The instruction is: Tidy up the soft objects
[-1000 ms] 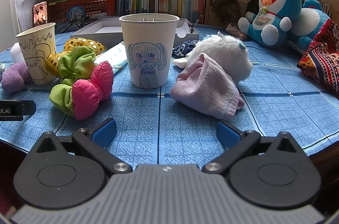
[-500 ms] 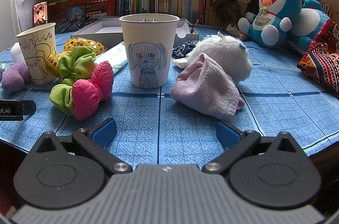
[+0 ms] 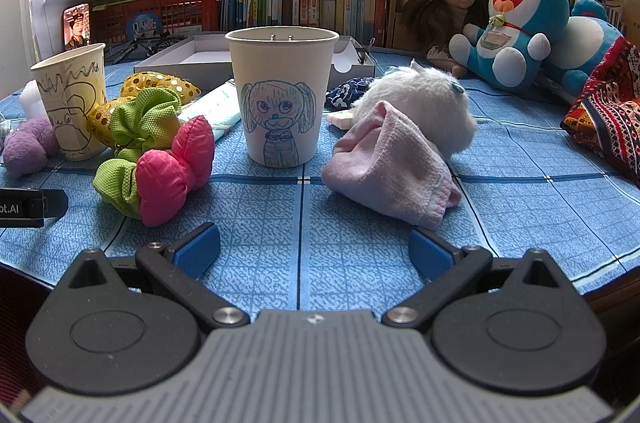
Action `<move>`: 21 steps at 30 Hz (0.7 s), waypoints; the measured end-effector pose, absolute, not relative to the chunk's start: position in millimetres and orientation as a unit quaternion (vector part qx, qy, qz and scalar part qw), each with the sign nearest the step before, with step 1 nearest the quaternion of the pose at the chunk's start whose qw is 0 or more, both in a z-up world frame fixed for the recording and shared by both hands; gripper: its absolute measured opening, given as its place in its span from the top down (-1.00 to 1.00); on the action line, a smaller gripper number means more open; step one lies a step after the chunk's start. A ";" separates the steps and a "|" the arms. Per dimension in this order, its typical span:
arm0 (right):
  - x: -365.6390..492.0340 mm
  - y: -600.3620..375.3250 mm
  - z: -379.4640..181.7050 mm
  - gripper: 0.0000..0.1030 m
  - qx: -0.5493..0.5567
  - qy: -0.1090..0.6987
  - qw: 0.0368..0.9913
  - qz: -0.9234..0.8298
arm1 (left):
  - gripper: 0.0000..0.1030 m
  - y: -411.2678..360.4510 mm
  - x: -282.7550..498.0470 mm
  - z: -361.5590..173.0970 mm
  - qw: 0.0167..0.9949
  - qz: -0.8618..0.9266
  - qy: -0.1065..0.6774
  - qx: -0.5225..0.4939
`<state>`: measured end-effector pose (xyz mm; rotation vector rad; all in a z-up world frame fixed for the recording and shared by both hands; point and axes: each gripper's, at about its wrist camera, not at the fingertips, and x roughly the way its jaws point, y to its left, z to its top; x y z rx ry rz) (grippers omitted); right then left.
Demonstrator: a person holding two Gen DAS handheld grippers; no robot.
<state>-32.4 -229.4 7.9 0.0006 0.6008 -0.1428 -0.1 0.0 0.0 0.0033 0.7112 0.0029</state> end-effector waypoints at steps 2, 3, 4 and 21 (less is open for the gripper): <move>-32.6 -229.3 7.9 -1.00 0.000 0.296 0.953 -0.070 | -1.00 0.0 -0.1 0.0 0.937 0.001 0.348 0.002; -32.4 -229.5 7.9 -1.00 0.000 0.296 0.953 -0.070 | -1.00 0.0 -0.2 0.0 0.937 0.001 0.348 0.002; -32.6 -229.3 7.8 -1.00 0.000 0.296 0.953 -0.070 | -1.00 0.0 -0.2 0.0 0.938 0.001 0.348 0.002; -34.2 -229.7 7.5 -1.00 0.001 0.291 0.954 -0.071 | -1.00 -0.4 1.3 1.6 0.938 -0.001 0.346 0.003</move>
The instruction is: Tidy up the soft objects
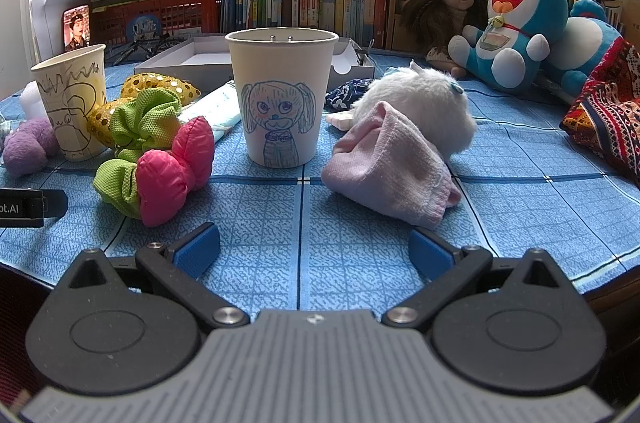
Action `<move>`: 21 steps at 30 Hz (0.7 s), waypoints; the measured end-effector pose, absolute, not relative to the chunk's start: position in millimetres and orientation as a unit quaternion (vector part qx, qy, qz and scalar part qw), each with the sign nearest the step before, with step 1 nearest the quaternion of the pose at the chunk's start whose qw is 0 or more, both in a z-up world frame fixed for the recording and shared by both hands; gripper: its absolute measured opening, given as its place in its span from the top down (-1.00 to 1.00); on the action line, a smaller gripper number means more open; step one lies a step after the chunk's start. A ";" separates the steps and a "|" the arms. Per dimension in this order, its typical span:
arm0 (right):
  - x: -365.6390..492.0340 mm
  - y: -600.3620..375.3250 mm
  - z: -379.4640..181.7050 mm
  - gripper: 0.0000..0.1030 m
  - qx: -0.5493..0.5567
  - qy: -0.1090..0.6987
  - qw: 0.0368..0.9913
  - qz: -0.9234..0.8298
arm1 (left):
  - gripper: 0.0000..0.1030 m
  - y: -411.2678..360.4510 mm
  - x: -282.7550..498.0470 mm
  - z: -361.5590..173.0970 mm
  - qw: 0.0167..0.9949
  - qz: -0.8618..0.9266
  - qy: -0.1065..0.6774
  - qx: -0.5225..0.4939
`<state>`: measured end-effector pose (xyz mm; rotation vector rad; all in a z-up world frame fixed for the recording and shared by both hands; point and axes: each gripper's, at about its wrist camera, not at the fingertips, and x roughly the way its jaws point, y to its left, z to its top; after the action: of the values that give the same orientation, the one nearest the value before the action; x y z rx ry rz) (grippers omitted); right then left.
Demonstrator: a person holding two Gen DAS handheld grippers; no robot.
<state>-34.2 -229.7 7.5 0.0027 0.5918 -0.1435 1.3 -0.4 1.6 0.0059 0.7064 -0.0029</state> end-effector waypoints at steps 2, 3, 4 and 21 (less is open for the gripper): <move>-33.9 -229.6 7.6 -1.00 0.002 0.289 0.955 -0.071 | -1.00 1.8 2.6 0.3 0.939 -0.003 0.345 0.003; -33.0 -229.9 7.4 -1.00 0.003 0.288 0.955 -0.071 | -1.00 2.3 3.0 0.4 0.939 -0.004 0.345 0.003; -33.6 -229.2 6.7 -1.00 0.003 0.287 0.955 -0.071 | -1.00 1.7 0.4 1.3 0.939 -0.004 0.343 0.003; -48.7 -224.9 9.9 -1.00 0.009 0.258 0.965 -0.044 | -0.99 17.7 -9.3 5.5 0.949 -0.032 0.315 0.002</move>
<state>-48.7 -224.9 9.9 0.0179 0.5226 -0.0887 -9.3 17.7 5.5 0.0035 0.6412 -0.0655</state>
